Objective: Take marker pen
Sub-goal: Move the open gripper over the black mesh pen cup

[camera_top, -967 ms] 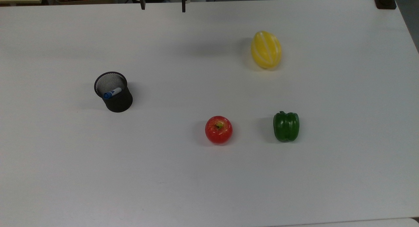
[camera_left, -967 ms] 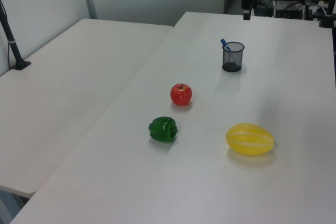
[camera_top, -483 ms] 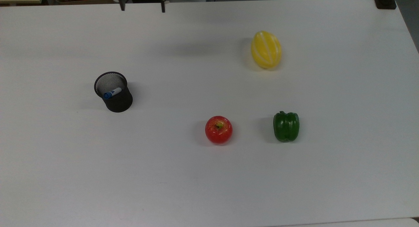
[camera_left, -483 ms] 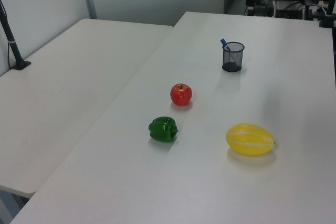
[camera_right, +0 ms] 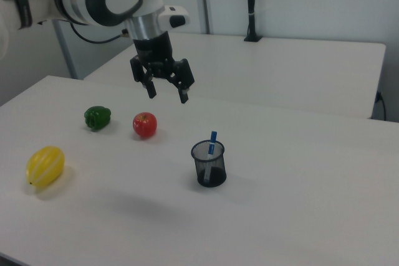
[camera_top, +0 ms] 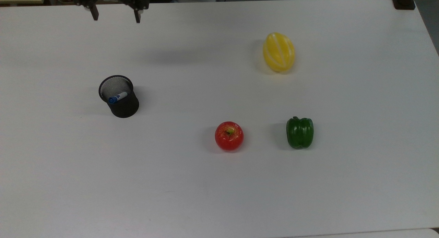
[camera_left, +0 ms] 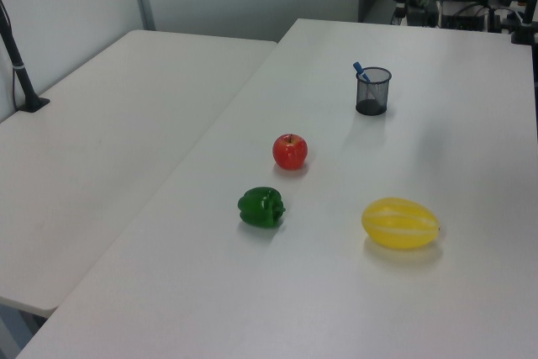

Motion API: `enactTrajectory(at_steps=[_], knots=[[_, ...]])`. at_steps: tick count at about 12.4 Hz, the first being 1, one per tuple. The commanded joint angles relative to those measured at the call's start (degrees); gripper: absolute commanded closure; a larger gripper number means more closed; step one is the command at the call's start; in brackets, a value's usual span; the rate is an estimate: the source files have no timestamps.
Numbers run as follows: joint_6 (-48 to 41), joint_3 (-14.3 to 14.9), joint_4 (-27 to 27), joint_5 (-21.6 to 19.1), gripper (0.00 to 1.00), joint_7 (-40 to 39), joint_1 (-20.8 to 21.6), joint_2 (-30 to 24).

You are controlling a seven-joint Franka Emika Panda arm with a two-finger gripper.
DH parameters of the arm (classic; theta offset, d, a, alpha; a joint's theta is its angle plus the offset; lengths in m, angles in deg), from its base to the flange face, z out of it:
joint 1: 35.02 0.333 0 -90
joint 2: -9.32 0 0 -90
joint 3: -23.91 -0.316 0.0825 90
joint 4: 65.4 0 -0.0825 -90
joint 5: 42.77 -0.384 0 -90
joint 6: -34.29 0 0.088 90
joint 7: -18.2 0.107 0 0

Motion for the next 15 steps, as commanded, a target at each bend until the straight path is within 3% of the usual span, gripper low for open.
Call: enactTrajectory(at_steps=[1,15], knots=[[5.36,-0.04,0.81,-0.1,0.0,-0.42,-0.7,2.51],[24.44,0.23,0.99,0.43,0.0,-0.42,-2.47,15.78]])
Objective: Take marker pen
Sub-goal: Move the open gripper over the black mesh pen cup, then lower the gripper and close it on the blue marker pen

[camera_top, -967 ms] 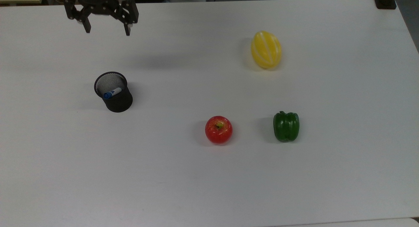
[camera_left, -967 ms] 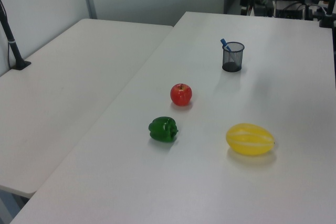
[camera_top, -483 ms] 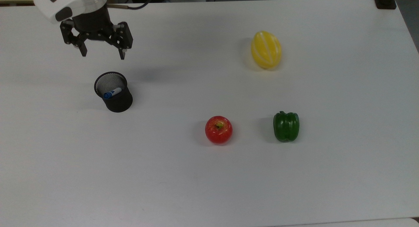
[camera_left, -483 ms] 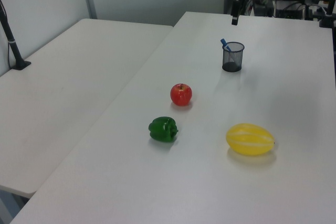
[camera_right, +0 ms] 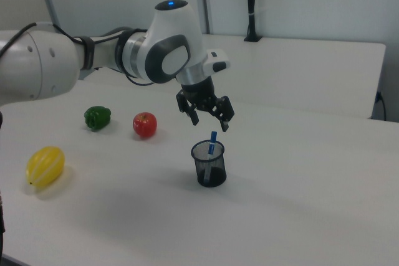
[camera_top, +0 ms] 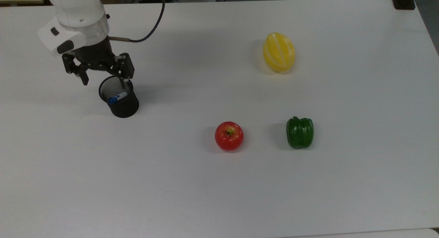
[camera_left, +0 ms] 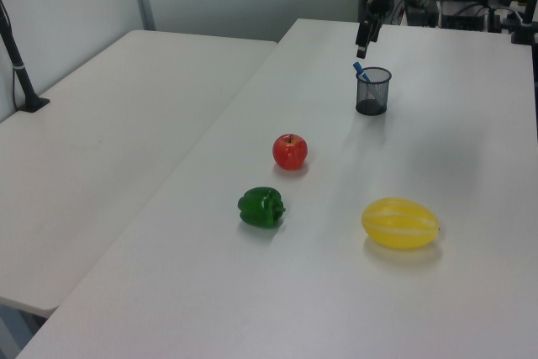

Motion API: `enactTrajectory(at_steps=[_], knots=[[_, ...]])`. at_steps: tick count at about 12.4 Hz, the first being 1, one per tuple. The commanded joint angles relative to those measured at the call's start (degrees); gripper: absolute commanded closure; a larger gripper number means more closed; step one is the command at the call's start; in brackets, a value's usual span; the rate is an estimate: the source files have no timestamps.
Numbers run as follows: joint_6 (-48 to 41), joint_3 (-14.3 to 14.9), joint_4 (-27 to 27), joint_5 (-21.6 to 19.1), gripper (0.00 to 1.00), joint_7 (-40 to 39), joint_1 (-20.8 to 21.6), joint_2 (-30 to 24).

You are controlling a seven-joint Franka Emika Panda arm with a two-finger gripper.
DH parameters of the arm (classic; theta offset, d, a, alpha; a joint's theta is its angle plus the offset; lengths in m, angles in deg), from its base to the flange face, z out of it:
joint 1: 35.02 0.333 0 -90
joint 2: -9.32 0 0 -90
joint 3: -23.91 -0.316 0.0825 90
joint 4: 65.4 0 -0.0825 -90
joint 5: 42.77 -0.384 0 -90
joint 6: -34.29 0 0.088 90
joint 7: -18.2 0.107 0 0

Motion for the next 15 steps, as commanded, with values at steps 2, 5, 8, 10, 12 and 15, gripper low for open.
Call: enactTrajectory(at_steps=[2,5,8,10,12,15], knots=[[4.41,0.19,0.75,0.56,0.01,-0.42,0.33,2.45],[5.64,0.19,0.84,0.65,0.21,-0.42,0.6,3.07],[5.64,0.19,0.84,1.09,0.46,-0.42,0.6,3.16],[5.64,0.19,0.84,1.18,0.54,-0.42,0.6,3.16],[5.73,0.19,0.84,1.36,0.57,-0.51,0.69,3.6],[5.82,0.19,0.84,1.53,0.65,-0.43,0.77,3.6]])
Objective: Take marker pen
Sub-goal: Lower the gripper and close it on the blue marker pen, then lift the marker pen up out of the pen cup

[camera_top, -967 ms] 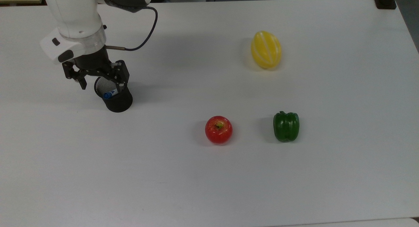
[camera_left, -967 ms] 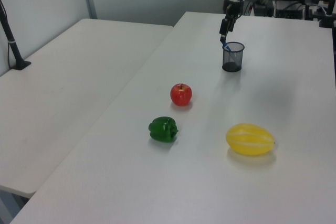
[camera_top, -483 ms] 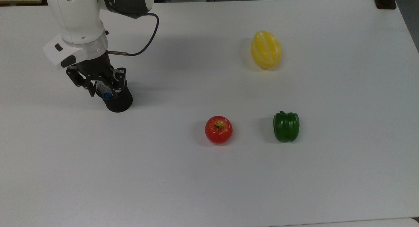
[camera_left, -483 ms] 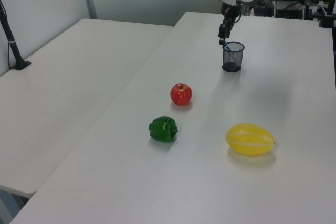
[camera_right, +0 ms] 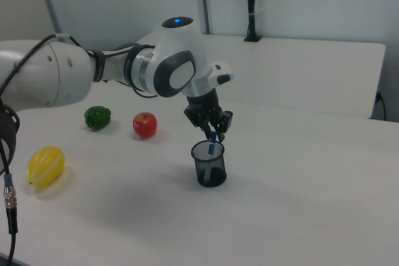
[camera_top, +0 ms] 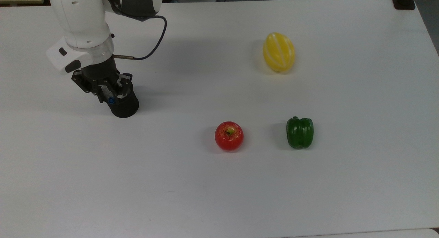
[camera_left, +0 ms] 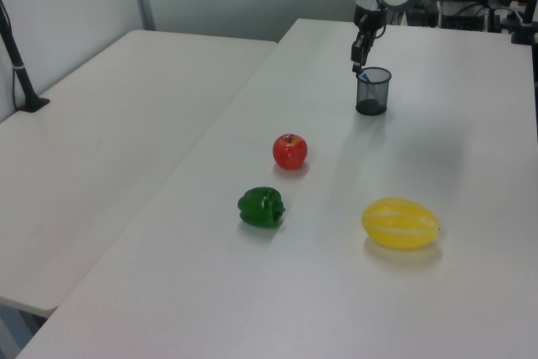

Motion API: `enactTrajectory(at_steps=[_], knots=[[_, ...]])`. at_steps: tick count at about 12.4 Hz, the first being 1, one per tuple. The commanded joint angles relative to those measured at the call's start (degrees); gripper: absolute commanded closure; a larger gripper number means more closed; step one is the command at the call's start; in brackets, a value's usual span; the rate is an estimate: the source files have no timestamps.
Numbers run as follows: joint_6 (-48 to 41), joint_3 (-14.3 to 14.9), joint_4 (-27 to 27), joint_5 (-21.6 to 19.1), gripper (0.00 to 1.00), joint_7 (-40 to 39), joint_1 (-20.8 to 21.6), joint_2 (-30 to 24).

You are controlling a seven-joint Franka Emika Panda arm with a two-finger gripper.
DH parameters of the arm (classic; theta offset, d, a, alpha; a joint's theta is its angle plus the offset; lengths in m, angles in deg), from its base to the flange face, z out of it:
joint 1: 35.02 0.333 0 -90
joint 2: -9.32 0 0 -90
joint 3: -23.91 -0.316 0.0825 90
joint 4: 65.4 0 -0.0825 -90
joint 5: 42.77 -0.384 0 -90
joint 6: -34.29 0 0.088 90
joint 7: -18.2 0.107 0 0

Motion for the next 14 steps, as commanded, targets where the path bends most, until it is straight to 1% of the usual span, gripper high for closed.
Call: enactTrajectory(at_steps=[1,5,6,9,11,14], knots=[[1.5,0.31,0.84,0.84,0.66,-0.42,0.55,-0.33],[1.32,0.22,0.84,0.75,0.77,-0.42,0.64,-0.42],[1.06,0.22,0.84,0.75,0.83,-0.33,0.64,-0.51],[0.79,0.14,0.75,0.4,0.94,0.72,0.55,-1.03],[0.62,0.14,0.75,0.4,0.95,0.73,0.46,-1.73],[-2.72,0.14,0.23,0.22,0.96,0.55,0.02,-4.01]])
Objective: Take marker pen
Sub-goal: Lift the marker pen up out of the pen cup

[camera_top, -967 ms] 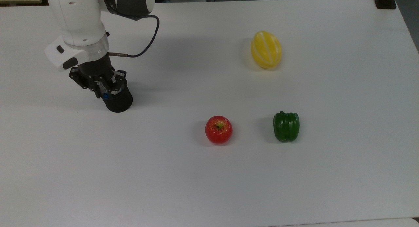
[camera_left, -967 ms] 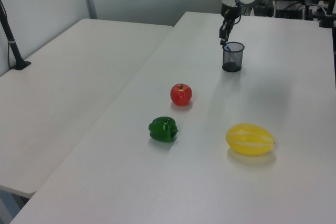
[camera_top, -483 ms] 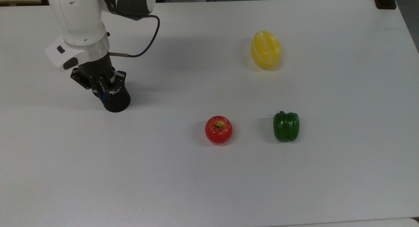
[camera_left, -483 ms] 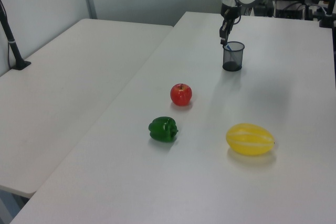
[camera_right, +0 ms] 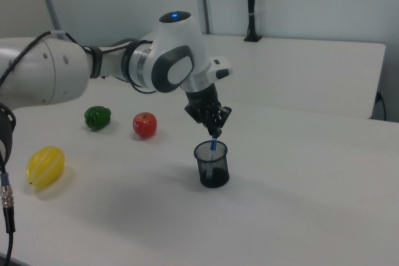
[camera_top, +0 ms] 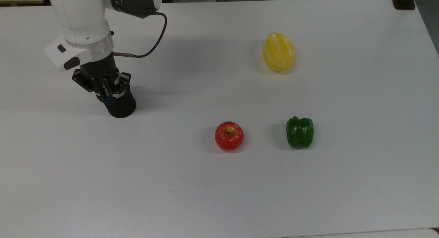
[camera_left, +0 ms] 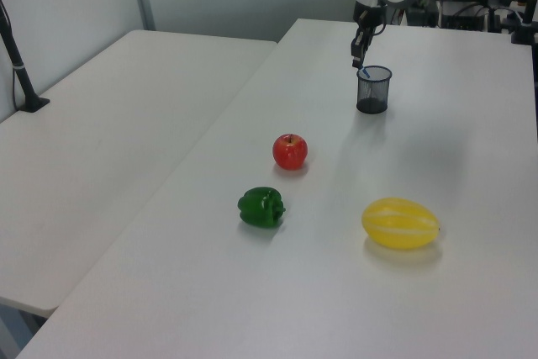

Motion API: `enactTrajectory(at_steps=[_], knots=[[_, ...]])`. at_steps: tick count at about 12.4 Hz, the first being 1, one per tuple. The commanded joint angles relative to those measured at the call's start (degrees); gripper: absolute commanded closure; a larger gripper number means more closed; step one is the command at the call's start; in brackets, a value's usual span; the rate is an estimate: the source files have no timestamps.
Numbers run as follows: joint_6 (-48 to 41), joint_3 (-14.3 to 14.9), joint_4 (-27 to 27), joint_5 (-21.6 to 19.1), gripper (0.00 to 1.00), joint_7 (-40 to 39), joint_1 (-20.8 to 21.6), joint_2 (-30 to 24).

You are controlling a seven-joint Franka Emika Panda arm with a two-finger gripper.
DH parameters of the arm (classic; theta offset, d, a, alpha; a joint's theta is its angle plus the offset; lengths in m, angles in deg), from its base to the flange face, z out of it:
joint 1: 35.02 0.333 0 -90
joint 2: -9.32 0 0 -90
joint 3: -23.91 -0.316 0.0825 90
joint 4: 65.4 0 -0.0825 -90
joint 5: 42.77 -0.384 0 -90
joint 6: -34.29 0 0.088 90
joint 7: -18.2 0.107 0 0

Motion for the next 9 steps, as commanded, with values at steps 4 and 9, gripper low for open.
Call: enactTrajectory(at_steps=[4,9], knots=[[-3.25,0.32,0.66,-0.03,0.96,0.67,-0.2,-8.3],[-3.33,0.23,-0.31,-0.3,0.96,2.77,0.41,-12.88]])
